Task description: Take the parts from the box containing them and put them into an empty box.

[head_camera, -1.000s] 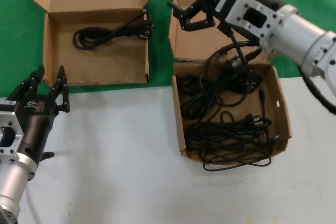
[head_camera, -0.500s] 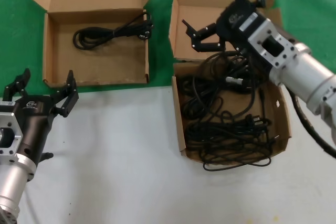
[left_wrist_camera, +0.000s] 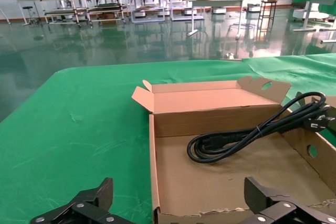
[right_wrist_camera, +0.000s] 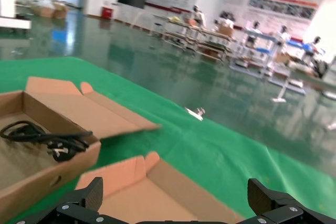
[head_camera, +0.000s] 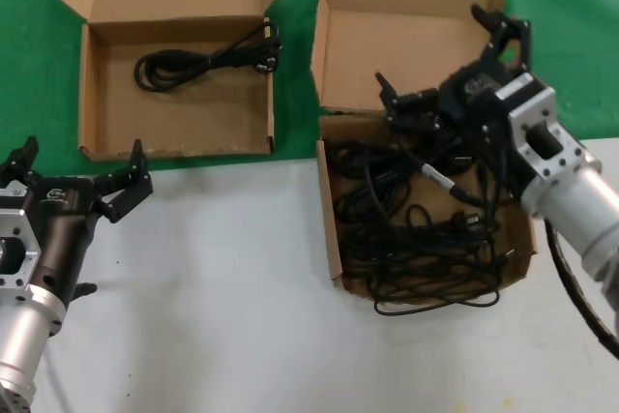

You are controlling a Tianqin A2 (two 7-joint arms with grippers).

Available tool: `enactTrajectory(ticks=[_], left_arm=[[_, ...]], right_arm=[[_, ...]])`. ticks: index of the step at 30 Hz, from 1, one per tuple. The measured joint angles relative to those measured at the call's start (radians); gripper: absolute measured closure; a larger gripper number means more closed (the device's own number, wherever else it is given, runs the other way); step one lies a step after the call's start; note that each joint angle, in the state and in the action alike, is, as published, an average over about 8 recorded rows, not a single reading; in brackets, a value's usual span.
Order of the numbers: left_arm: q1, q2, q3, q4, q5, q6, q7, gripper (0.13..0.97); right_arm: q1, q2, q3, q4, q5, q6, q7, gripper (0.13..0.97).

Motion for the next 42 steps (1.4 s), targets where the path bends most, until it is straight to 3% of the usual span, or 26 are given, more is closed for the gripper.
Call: enactTrajectory(ticks=[5, 17, 29, 42], left_arm=[[0.001, 0.000, -0.001, 0.000, -0.001, -0.001, 0.001, 0.207], [0.004, 0.001, -0.003, 0.001, -0.003, -0.005, 0.003, 0.140], [0.006, 0.002, -0.004, 0.001, -0.005, -0.008, 0.005, 0.132], [0.006, 0.002, -0.005, 0.001, -0.005, -0.008, 0.006, 0.132]], right_arm=[[-0.063, -0.002, 0.027, 0.017, 0.038, 0.035, 0.018, 0.129], [-0.217, -0.005, 0.090, 0.057, 0.129, 0.119, 0.062, 0.129], [-0.353, -0.008, 0.147, 0.093, 0.210, 0.193, 0.101, 0.129], [-0.366, -0.009, 0.152, 0.096, 0.218, 0.199, 0.105, 0.129]])
